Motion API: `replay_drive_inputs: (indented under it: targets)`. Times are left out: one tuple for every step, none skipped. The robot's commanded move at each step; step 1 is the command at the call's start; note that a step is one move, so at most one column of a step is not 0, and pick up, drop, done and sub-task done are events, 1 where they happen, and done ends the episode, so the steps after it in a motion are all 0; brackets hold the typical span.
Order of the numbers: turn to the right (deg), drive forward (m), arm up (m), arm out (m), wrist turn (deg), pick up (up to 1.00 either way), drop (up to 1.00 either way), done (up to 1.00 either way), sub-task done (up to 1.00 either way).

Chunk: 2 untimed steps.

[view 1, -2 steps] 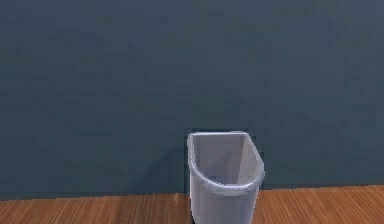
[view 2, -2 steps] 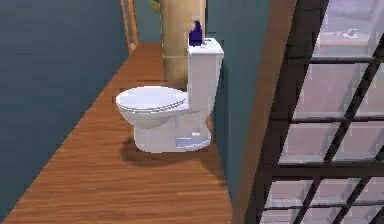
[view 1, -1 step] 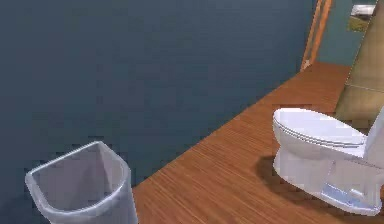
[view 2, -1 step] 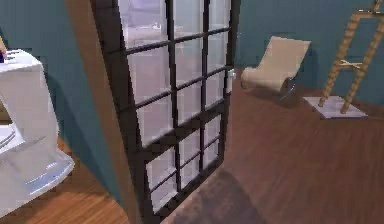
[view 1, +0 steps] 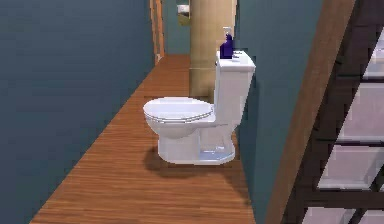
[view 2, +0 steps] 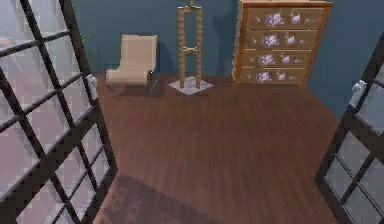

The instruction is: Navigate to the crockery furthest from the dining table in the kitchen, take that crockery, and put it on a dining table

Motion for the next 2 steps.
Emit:
replay_drive_inputs:
  targets:
    - [0.0,0.30,0.00,0.00,0.0,0.00,0.00,0.00,0.00]
    - [-24.0,0.00,0.00,0.00,0.0,0.00,0.00,0.00,0.00]
